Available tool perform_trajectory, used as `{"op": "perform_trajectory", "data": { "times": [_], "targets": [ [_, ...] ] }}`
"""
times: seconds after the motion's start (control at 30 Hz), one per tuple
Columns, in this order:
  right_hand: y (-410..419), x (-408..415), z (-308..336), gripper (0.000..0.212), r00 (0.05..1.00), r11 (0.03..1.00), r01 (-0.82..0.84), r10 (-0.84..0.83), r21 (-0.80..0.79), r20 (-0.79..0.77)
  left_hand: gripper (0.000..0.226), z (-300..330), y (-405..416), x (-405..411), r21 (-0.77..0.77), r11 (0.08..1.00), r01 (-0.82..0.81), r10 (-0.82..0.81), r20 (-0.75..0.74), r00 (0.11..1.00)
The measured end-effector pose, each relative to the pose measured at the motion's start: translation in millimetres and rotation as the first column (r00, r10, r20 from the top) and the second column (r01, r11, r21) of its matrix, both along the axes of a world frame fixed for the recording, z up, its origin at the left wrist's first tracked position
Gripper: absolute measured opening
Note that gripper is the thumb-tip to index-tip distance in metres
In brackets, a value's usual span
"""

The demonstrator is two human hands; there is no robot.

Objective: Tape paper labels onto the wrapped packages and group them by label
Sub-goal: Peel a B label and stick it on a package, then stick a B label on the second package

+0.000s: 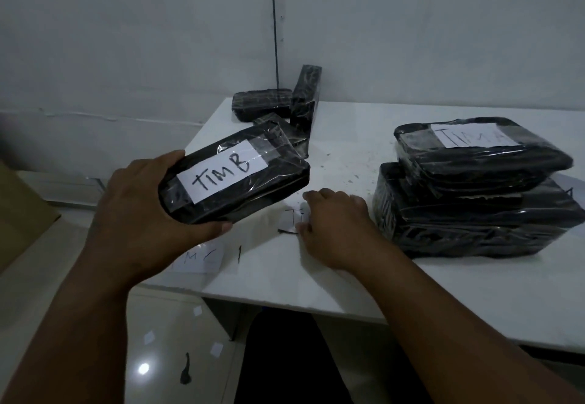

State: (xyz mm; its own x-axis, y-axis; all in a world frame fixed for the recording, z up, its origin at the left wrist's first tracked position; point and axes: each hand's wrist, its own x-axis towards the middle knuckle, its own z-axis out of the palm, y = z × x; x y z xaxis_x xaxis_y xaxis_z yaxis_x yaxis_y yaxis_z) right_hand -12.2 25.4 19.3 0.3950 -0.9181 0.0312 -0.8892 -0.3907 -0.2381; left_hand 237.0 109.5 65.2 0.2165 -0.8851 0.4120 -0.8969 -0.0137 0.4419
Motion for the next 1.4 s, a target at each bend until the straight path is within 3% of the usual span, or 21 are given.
{"op": "perform_trajectory", "data": {
  "times": [0.17,0.37,0.67,1.1,1.4],
  "targets": [
    [-5.8,0.1,-2.0,0.039,1.0,1.0,0.003,-0.003,0.026,-0.005,0.118,-0.7,-1.0,4.1,0.032,0.999,0.0,0.0,0.011,1.0],
    [-12.2,-0.7,-6.1,0.018,0.993,0.998,0.049,-0.052,0.032,0.109,0.125,-2.8,0.4,6.2,0.047,0.998,-0.047,0.047,0.001,0.999],
    [-9.6,-2.6,16.5,0.014,0.98,0.995,0.087,-0.094,0.048,0.178,0.126,-2.6,-0.1,15.0,0.081,0.991,-0.105,0.109,-0.045,0.993],
    [22.4,-38.3,78.5,0.009,0.741,0.976,0.213,-0.196,0.053,0.642,0.126,-13.9,4.3,-21.7,0.213,0.942,-0.26,0.28,-0.067,0.958],
    [28.5,-48.2,78.3,0.008,0.708,0.981,0.07,-0.176,0.18,0.685,0.123,-29.3,9.4,-97.5,0.35,0.915,-0.202,0.214,0.004,0.977]
  ]
}}
